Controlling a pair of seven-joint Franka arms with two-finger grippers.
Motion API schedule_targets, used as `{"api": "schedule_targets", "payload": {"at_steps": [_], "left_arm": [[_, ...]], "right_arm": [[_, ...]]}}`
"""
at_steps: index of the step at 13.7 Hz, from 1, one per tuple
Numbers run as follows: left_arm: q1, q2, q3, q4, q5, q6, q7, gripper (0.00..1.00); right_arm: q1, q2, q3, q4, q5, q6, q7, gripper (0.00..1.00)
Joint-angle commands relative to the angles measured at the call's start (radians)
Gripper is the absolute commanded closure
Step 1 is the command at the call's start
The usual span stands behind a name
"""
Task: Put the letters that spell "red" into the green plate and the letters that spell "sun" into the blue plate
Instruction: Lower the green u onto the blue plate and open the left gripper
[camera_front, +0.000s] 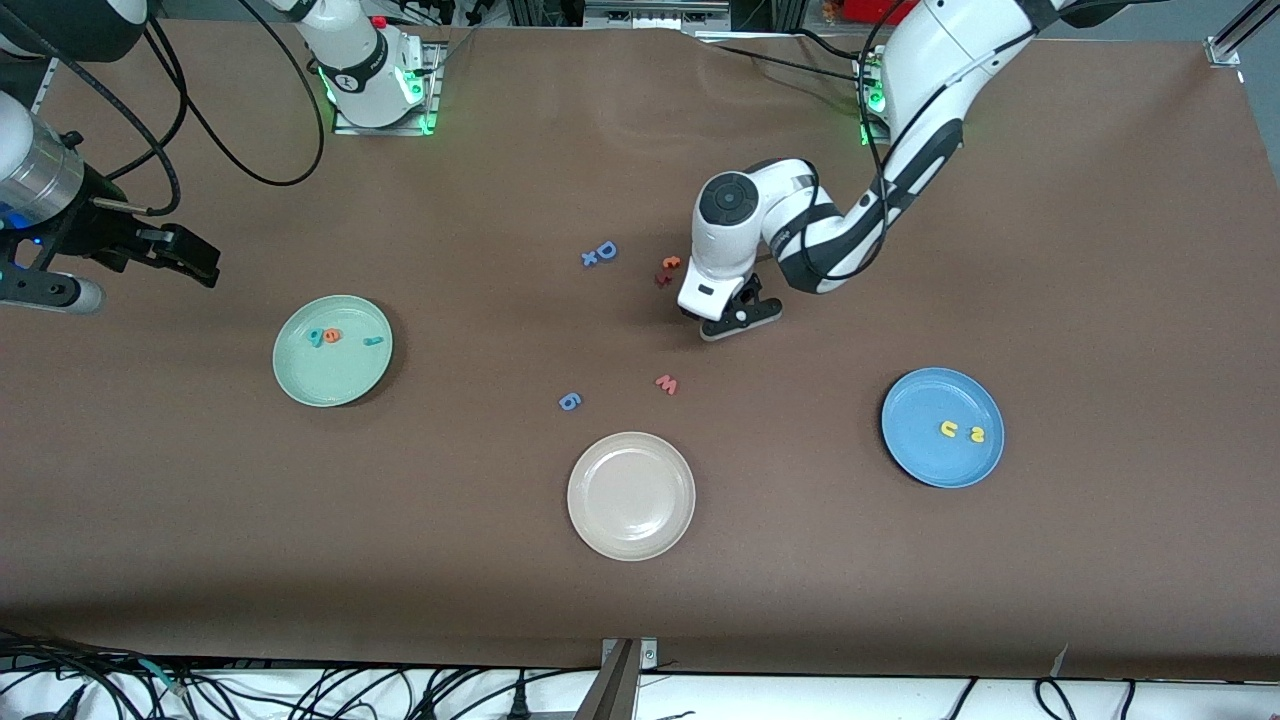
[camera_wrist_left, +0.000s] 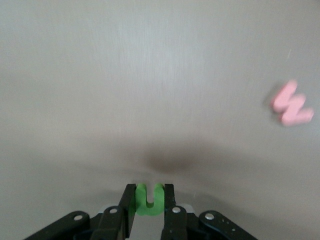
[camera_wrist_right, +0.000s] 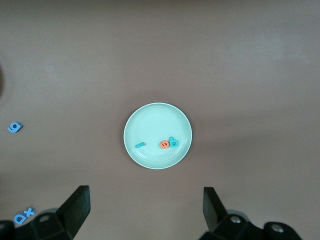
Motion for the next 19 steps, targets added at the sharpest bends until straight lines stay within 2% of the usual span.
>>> {"api": "schedule_targets", "payload": {"at_steps": [1,3,6,7,17,19], "left_arm": [[0.056,-0.01,-0.008,0.059,0.027,-0.037,0.069,0.86],[0.099,-0.01,-0.008,0.097,0.015,-0.076,0.154,0.86],[0.168,-0.011,-0.008,0.155,-0.021,-0.158,0.281,0.86],[0.19,-0.012,-0.008,0.162,-0.024,-0.179,0.315,0.86],[0.509,-0.045,-0.006,0.168,-0.025,-0.229,0.747,0.85],[0.54,-0.038,-0.006,0.166,-0.024,-0.229,0.777,0.78]], "right_arm": [[0.009,-0.012,0.009,-0.001,-0.014,-0.012,-0.009,0.0],[0.009,-0.012,0.01,-0.001,-0.012,-0.006,-0.005,0.0],[0.006,-0.014,0.001,0.004,0.064,-0.003,-0.005,0.0],[0.006,-0.015,0.001,0.005,0.066,-0.003,-0.005,0.0],[0.006,-0.017,0.0,0.005,0.069,0.011,-0.006,0.0],[0.006,-0.017,0.0,0.005,0.069,0.011,-0.006,0.0]]}}
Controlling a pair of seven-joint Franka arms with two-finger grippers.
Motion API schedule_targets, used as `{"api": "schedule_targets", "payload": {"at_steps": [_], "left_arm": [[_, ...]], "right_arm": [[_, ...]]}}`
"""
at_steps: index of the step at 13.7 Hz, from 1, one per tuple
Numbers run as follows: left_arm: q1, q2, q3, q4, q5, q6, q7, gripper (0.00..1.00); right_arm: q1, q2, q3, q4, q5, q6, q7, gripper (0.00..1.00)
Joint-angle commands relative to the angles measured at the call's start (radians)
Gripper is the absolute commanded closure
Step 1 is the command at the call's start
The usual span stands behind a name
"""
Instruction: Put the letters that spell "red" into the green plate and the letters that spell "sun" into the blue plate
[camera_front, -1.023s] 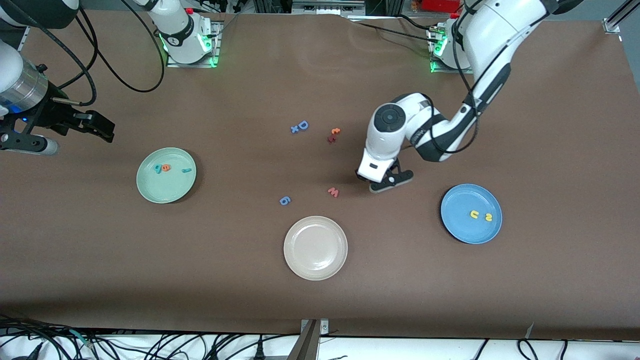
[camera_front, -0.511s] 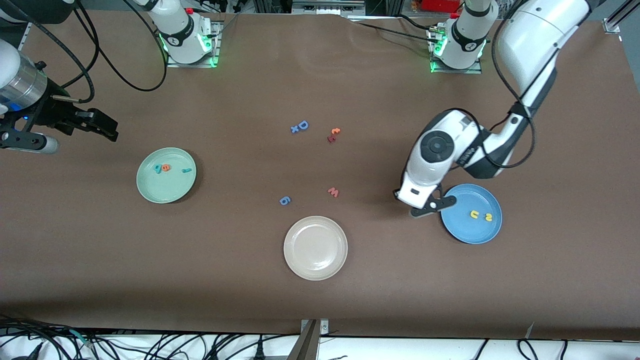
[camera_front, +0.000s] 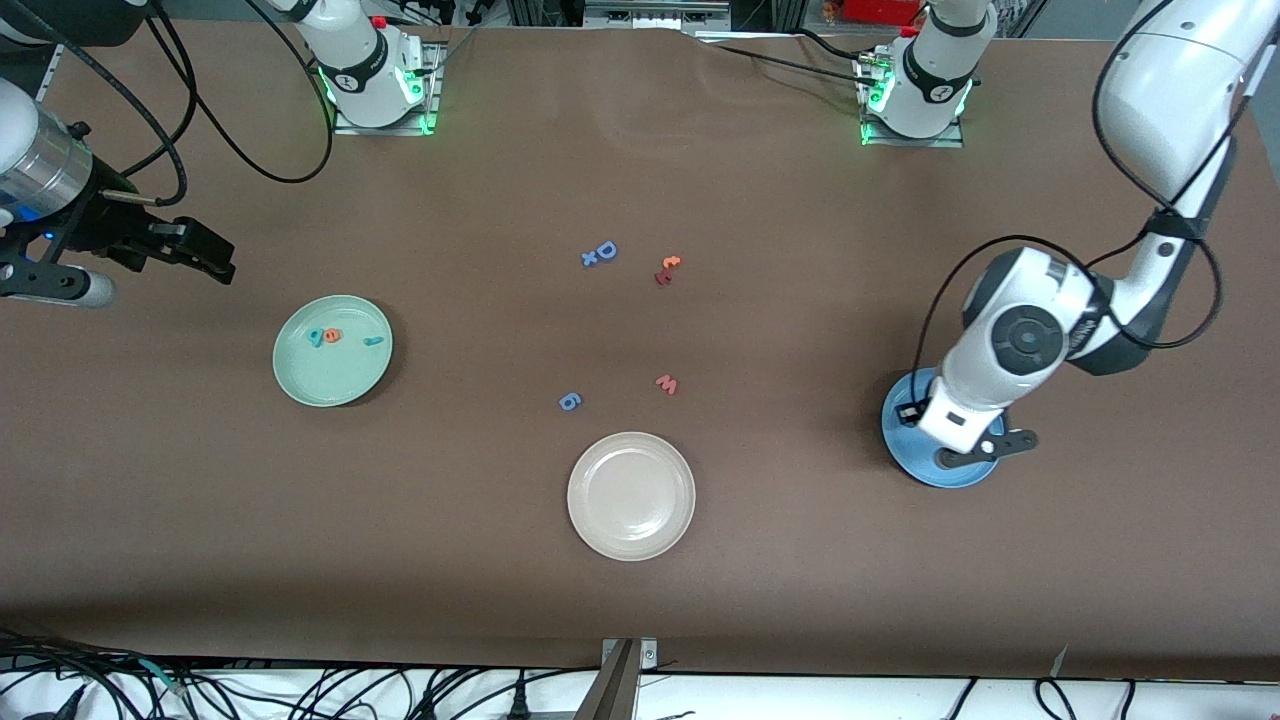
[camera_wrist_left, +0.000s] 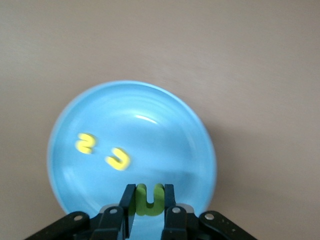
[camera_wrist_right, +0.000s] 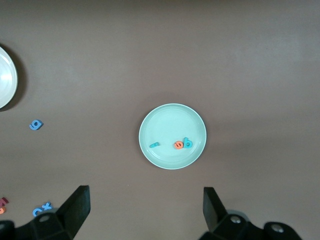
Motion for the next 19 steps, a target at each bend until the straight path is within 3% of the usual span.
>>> {"api": "schedule_targets", "payload": {"at_steps": [1,2,3,4,5,14,18,19], "left_arm": [[0.023,-0.008,-0.001,-0.006,-0.011,-0.021,0.059,0.74],[0.027,-0.002,0.002,-0.004,-0.007,-0.017,0.064,0.62],[0.033,0.0,0.002,-0.003,-0.006,-0.017,0.064,0.42],[0.035,0.0,0.002,0.0,-0.004,-0.017,0.065,0.15],[0.037,0.001,0.002,0.017,-0.006,-0.017,0.068,0.0],[0.168,-0.017,0.002,0.026,-0.004,-0.023,0.145,0.0],[0.185,-0.022,0.008,0.115,-0.009,-0.144,0.243,0.0],[0.182,-0.041,0.037,0.117,-0.024,-0.15,0.281,0.0]], "right_arm": [[-0.001,-0.014,-0.004,0.0,0.02,0.0,-0.006,0.0],[-0.001,-0.014,-0.004,0.0,0.02,0.0,-0.006,0.0],[-0.001,-0.014,-0.004,0.0,0.02,0.0,-0.006,0.0],[-0.001,-0.015,-0.004,0.0,0.02,0.0,-0.006,0.0],[-0.001,-0.015,-0.006,0.0,0.02,-0.001,-0.006,0.0],[-0.003,-0.015,-0.007,0.0,0.02,0.0,-0.006,0.0],[-0.003,-0.015,-0.007,0.0,0.02,-0.001,-0.006,0.0],[-0.003,-0.015,-0.007,0.0,0.02,-0.001,-0.006,0.0]]}}
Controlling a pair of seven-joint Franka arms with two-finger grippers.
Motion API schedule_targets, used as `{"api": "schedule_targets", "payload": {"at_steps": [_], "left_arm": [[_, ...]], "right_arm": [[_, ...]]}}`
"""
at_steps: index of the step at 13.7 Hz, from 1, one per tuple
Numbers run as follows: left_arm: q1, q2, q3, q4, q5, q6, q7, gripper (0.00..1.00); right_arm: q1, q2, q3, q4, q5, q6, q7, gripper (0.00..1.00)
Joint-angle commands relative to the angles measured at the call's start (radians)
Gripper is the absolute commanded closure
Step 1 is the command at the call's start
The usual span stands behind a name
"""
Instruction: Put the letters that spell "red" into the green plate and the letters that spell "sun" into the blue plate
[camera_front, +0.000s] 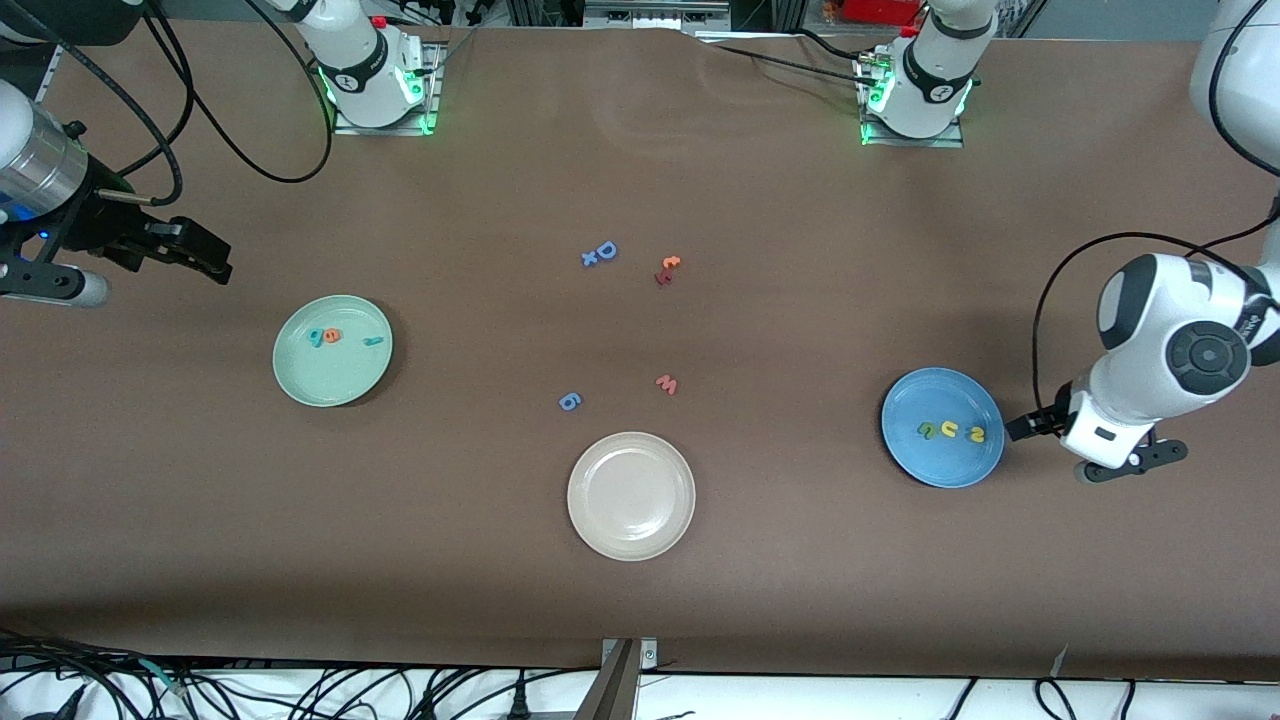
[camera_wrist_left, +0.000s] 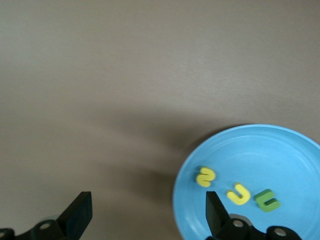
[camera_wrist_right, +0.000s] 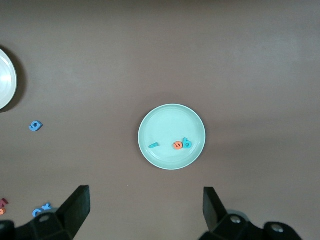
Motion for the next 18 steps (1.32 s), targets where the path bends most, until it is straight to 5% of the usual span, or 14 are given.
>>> {"api": "schedule_targets", "payload": {"at_steps": [1,5,9,15,18], "left_arm": [[-0.033,-0.081,0.078,0.017,-0.05,-0.054,0.135,0.0],[-0.263,-0.285,0.417,-0.099,-0.409,-0.072,0.565,0.0],[-0.426,-0.434,0.545,-0.108,-0.486,-0.19,0.565,0.0],[-0.529,-0.563,0.568,-0.06,-0.57,-0.375,0.5,0.0],[-0.566,-0.569,0.579,0.053,-0.569,-0.465,0.5,0.0]], "right_arm": [[-0.002,-0.014,-0.003,-0.001,0.02,0.0,-0.006,0.0],[-0.002,-0.014,-0.003,-0.001,0.021,0.0,-0.006,0.0],[-0.004,-0.014,-0.005,-0.001,0.021,0.0,-0.006,0.0],[-0.004,-0.014,-0.006,-0.001,0.023,0.015,-0.005,0.0],[-0.004,-0.013,-0.005,-0.001,0.023,0.055,-0.006,0.0]]}}
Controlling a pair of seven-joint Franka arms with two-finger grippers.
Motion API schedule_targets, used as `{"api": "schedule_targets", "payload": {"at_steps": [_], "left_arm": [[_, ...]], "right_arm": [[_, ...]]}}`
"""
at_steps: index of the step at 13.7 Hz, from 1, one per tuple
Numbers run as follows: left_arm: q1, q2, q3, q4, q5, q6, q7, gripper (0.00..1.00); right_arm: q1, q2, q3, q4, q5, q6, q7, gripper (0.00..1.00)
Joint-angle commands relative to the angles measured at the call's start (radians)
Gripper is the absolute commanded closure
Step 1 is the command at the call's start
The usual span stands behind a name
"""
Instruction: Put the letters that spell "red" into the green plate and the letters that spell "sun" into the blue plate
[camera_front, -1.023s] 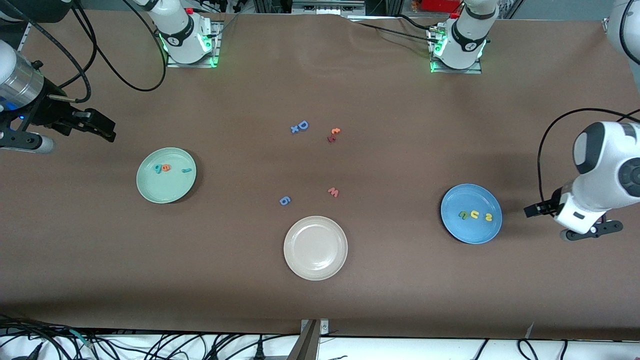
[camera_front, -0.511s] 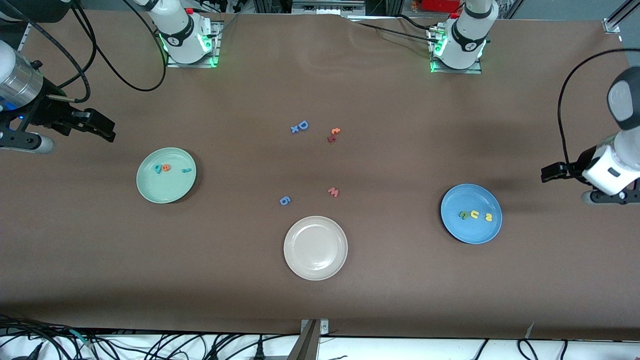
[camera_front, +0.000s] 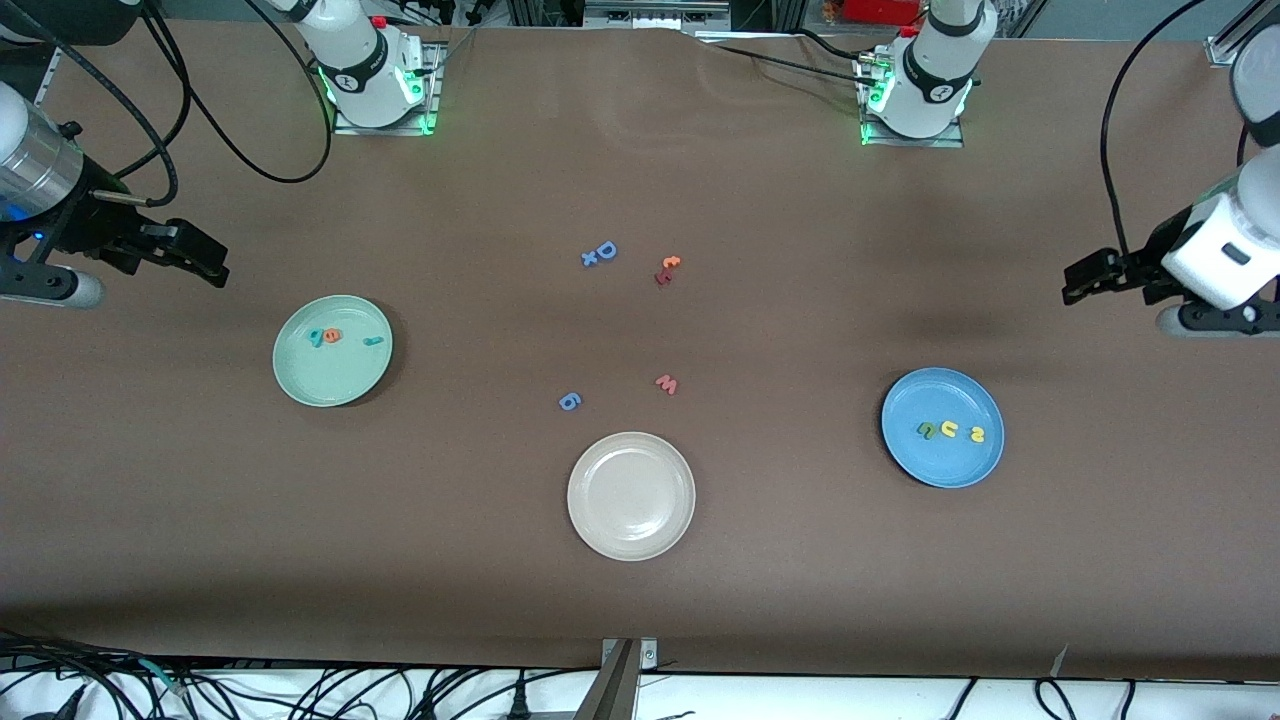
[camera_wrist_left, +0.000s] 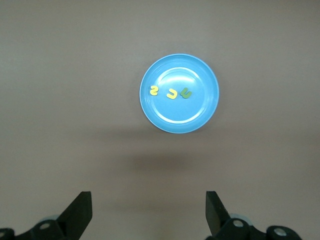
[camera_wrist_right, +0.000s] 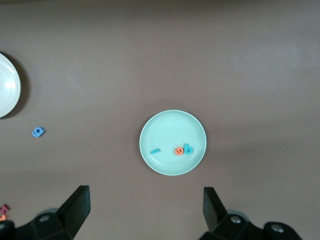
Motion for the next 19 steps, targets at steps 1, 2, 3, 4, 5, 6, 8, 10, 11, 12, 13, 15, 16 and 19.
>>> {"api": "schedule_targets", "payload": {"at_steps": [1,2,3,4,5,6,8,10,11,12,13,15,16,19], "left_arm": [[-0.049,-0.017,0.043,0.063,-0.024,-0.055,0.002,0.0],[-0.07,-0.031,0.058,0.061,-0.018,-0.05,0.002,0.0],[-0.072,-0.037,0.06,0.058,-0.016,-0.049,0.005,0.0],[-0.072,-0.049,0.062,0.055,-0.016,-0.046,0.011,0.0],[-0.073,-0.056,0.066,0.055,-0.018,-0.029,0.01,0.0],[-0.073,-0.057,0.066,0.055,-0.022,-0.009,0.004,0.0],[-0.073,-0.054,0.066,0.051,-0.026,-0.003,-0.004,0.0],[-0.069,-0.048,0.066,0.047,-0.018,0.01,-0.003,0.0],[-0.063,-0.043,0.065,0.047,-0.016,0.008,0.0,0.0],[-0.063,-0.039,0.065,0.049,-0.016,0.008,0.0,0.0],[-0.061,-0.028,0.063,0.054,-0.015,0.007,0.0,0.0],[-0.061,-0.025,0.062,0.054,-0.015,0.007,0.0,0.0],[-0.061,-0.02,0.062,0.054,-0.015,0.005,0.005,0.0],[-0.055,-0.01,0.062,0.054,-0.016,0.004,0.008,0.0]], "right_arm": [[-0.006,-0.012,-0.004,-0.002,0.022,0.027,-0.013,0.0],[-0.006,-0.012,-0.004,-0.001,0.02,0.035,-0.008,0.0],[-0.006,-0.012,-0.004,-0.001,0.02,0.048,-0.007,0.0],[-0.008,-0.012,-0.01,-0.001,0.022,0.051,-0.007,0.0],[-0.008,-0.012,-0.014,-0.001,0.022,0.056,-0.007,0.0],[-0.008,-0.012,-0.014,-0.001,0.023,0.067,-0.007,0.0],[-0.006,-0.014,-0.013,-0.001,0.028,0.068,-0.005,0.0],[-0.006,-0.014,-0.013,-0.001,0.031,0.068,-0.005,0.0],[-0.006,-0.014,-0.013,-0.001,0.031,0.068,-0.006,0.0],[-0.006,-0.012,-0.013,-0.001,0.031,0.068,-0.007,0.0],[-0.006,-0.012,-0.013,-0.001,0.031,0.068,-0.011,0.0],[-0.006,-0.012,-0.013,-0.001,0.031,0.068,-0.01,0.0],[-0.006,-0.012,-0.013,-0.001,0.034,0.068,-0.01,0.0],[-0.007,-0.012,-0.013,-0.001,0.036,0.068,-0.008,0.0]]}}
